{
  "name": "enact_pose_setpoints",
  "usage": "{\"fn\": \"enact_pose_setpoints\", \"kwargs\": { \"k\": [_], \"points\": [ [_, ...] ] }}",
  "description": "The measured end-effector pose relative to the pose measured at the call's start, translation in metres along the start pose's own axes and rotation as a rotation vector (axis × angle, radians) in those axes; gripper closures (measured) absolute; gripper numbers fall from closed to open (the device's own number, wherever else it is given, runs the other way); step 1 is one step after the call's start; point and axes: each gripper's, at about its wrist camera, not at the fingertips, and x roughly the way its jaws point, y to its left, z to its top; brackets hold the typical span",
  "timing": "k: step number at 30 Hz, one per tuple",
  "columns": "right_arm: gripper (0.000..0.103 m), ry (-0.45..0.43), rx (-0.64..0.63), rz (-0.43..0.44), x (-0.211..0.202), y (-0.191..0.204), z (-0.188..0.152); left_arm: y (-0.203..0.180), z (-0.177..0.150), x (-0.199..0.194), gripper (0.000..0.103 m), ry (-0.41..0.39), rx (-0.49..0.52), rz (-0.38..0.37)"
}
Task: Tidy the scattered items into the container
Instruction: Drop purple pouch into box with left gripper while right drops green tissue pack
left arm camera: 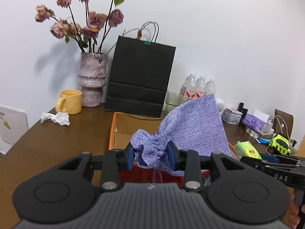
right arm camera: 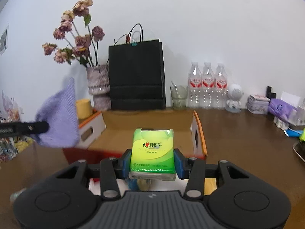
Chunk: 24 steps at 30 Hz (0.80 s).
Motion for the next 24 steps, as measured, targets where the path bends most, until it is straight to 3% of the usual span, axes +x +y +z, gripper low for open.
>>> {"fn": "enact_pose_setpoints", "kwargs": {
  "k": [5,13,17,21,24],
  "points": [
    [0.059,0.008,0.010,-0.013,0.046,-0.006,0.025,0.005,0.009,0.055,0.068,0.043,-0.059,0.001],
    [0.059,0.067,0.032,-0.048,0.123,-0.015,0.034,0.019,0.010,0.126,0.068,0.112,-0.123,0.039],
    [0.059,0.126,0.022,-0.045,0.140,-0.014,0.020,0.015,0.003,0.144,0.067,0.138,-0.079,0.080],
    [0.059,0.150,0.005,-0.039,0.144,-0.011,0.015,0.014,-0.005,0.155,0.065,0.194,-0.072,0.072],
    [0.055,0.154,0.006,-0.045,0.143,-0.011,0.014,0.011,-0.006,0.155,0.055,0.204,-0.061,0.073]
  ]
}}
